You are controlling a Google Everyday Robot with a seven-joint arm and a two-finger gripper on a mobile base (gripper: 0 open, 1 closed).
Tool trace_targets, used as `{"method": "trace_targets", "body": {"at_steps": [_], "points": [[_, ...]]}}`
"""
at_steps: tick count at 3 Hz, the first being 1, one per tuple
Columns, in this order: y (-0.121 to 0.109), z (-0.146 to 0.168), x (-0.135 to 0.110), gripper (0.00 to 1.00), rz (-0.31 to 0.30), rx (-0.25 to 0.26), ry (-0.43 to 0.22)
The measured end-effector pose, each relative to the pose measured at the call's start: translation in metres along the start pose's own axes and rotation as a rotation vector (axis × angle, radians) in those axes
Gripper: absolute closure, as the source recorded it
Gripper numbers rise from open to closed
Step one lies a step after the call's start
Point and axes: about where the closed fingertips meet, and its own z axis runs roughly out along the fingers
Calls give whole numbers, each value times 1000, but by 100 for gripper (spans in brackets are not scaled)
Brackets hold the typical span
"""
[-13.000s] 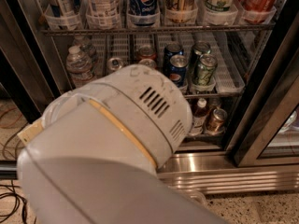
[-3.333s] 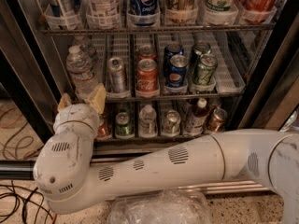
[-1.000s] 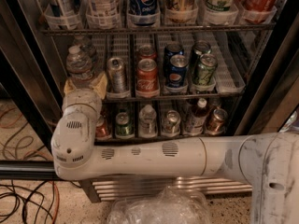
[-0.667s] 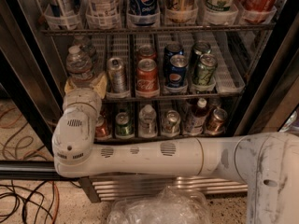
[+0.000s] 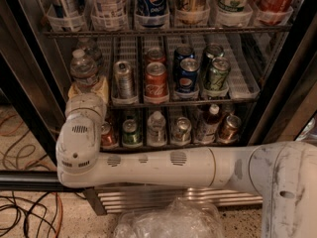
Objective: Pick water bottle from middle shelf of fridge
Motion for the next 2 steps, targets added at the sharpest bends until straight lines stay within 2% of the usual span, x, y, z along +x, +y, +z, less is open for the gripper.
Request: {"method": "trace_targets", "body": {"at_steps": [1, 2], "points": [[0, 0, 0, 93, 0, 0, 0], [-1, -4, -7, 100, -37, 16, -18]]}}
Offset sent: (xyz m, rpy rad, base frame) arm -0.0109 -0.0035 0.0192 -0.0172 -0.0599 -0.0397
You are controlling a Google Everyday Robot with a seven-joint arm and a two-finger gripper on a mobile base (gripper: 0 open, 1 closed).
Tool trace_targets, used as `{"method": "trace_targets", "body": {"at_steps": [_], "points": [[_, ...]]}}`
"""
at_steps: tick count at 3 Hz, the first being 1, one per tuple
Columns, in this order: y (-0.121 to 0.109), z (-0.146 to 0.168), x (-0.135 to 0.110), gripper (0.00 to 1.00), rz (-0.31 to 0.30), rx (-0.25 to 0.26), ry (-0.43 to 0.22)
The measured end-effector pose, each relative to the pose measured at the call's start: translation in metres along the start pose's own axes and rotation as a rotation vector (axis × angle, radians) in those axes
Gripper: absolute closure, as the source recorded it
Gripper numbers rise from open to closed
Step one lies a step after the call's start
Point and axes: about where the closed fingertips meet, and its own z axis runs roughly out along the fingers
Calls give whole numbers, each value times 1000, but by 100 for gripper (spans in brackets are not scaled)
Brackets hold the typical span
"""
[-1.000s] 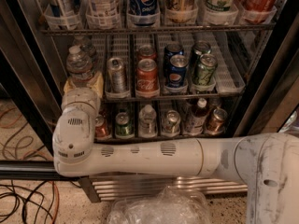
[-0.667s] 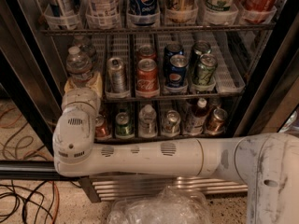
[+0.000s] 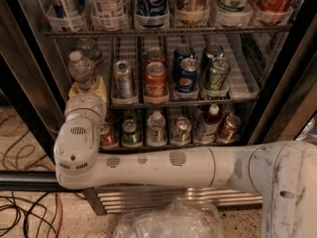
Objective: Pick water bottle from middle shelf of fridge
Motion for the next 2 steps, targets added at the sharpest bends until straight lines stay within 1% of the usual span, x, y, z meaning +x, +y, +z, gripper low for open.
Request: {"method": "trace_targets", "body": {"at_steps": [2], "points": [[-5, -10, -17, 100, 6, 3, -45]]}}
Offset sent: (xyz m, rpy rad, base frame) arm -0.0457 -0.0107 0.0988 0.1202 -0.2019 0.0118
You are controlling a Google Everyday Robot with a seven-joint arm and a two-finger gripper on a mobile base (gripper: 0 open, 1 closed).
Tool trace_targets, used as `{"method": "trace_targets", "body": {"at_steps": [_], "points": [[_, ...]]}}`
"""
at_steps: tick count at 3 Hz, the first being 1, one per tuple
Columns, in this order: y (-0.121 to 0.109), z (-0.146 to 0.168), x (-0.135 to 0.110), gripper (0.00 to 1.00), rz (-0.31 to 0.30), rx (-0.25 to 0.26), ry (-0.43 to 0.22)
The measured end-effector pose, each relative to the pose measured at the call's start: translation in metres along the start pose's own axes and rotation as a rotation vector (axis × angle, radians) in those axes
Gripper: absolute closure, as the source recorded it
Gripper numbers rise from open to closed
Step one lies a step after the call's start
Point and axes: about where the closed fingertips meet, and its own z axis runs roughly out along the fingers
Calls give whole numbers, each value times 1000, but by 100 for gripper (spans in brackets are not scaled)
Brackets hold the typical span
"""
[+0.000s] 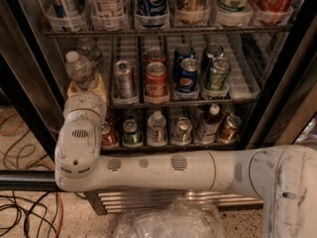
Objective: Pick water bottle from middle shelf of fridge
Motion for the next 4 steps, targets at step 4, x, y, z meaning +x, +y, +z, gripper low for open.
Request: {"method": "trace_targets", "body": {"at_steps": [4], "points": [[-32, -67, -101, 100, 98, -156, -39]]}}
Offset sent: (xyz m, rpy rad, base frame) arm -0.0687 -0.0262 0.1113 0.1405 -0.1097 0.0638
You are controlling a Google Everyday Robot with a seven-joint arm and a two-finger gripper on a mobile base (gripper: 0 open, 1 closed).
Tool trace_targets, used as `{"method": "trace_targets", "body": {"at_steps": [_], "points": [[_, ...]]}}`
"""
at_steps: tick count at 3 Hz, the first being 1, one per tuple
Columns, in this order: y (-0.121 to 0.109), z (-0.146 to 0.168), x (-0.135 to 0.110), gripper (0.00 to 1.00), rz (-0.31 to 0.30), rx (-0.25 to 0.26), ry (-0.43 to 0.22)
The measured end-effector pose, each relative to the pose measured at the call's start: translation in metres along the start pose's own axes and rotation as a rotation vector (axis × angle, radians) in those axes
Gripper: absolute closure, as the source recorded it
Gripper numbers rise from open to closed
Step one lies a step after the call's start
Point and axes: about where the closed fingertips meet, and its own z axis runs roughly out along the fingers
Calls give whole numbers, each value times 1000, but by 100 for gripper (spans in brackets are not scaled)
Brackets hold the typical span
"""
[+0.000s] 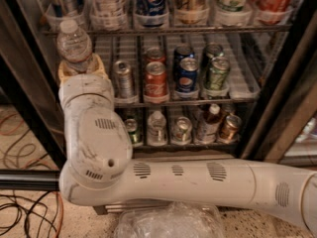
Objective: Pick water bottle from middle shelf of fridge
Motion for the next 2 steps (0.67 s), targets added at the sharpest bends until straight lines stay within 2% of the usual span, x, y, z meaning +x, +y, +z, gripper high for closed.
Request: {"method": "trace_targets", "body": {"at_steps": [1, 2], "points": [[0, 0, 2, 100, 0, -2, 2], [-18, -10, -14, 100, 8, -53, 22]]}}
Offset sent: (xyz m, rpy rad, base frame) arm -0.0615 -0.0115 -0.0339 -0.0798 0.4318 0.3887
